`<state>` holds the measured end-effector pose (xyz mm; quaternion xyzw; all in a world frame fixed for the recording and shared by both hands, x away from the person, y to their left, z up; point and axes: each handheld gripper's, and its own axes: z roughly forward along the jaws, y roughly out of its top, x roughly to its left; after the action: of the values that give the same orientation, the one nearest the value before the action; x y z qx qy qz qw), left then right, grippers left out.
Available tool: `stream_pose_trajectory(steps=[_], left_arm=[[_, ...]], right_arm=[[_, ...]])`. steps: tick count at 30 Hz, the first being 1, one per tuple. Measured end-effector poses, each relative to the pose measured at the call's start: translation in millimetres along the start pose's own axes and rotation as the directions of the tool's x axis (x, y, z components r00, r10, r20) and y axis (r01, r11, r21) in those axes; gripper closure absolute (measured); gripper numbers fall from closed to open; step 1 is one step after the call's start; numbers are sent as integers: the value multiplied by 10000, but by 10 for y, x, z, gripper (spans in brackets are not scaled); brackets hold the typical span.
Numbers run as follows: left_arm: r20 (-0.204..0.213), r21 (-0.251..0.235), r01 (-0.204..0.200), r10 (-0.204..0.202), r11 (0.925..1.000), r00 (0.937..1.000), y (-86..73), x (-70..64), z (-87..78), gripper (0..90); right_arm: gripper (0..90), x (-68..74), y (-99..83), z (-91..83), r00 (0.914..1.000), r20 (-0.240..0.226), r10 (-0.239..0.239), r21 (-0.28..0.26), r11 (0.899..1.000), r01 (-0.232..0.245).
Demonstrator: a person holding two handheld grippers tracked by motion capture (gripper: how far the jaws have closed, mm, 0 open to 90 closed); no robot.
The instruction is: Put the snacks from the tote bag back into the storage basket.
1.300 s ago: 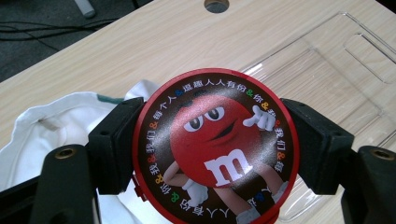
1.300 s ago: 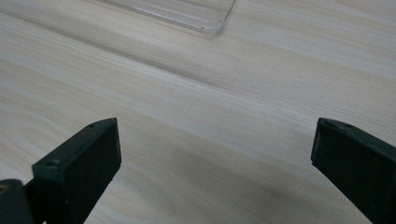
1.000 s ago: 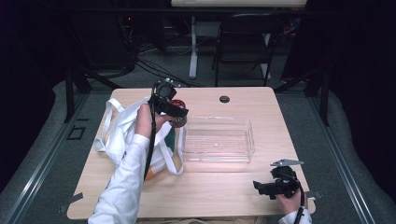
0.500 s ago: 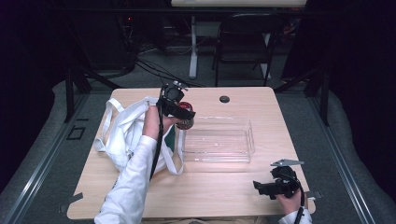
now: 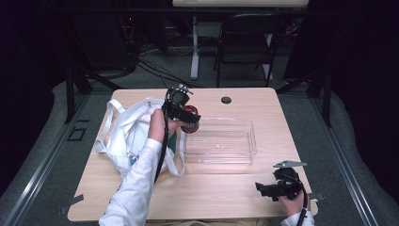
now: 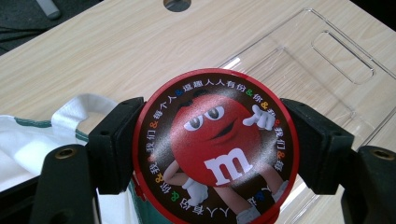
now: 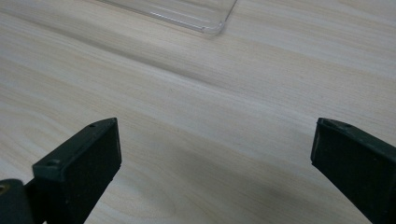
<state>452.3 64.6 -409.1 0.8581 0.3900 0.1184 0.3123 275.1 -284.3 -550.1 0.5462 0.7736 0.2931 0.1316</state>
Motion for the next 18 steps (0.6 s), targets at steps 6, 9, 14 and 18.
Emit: stream_pose_trajectory(steps=[6,9,14,18], left_arm=[[32,-10,-37,37,10000,10000,3,-22,30,264],[50,-31,-36,36,10000,10000,2,-26,42,264],[55,-75,-53,54,10000,10000,-3,-49,69,264],[100,-23,-119,119,9999,9999,-10,-62,92,264]], right_arm=[[15,10,3,5,10000,-37,-3,-6,10000,3],[16,5,2,5,10000,-37,-17,21,10000,17],[16,11,4,10,9999,-44,-95,131,9999,95],[15,20,2,16,9999,-39,-97,106,9999,97]])
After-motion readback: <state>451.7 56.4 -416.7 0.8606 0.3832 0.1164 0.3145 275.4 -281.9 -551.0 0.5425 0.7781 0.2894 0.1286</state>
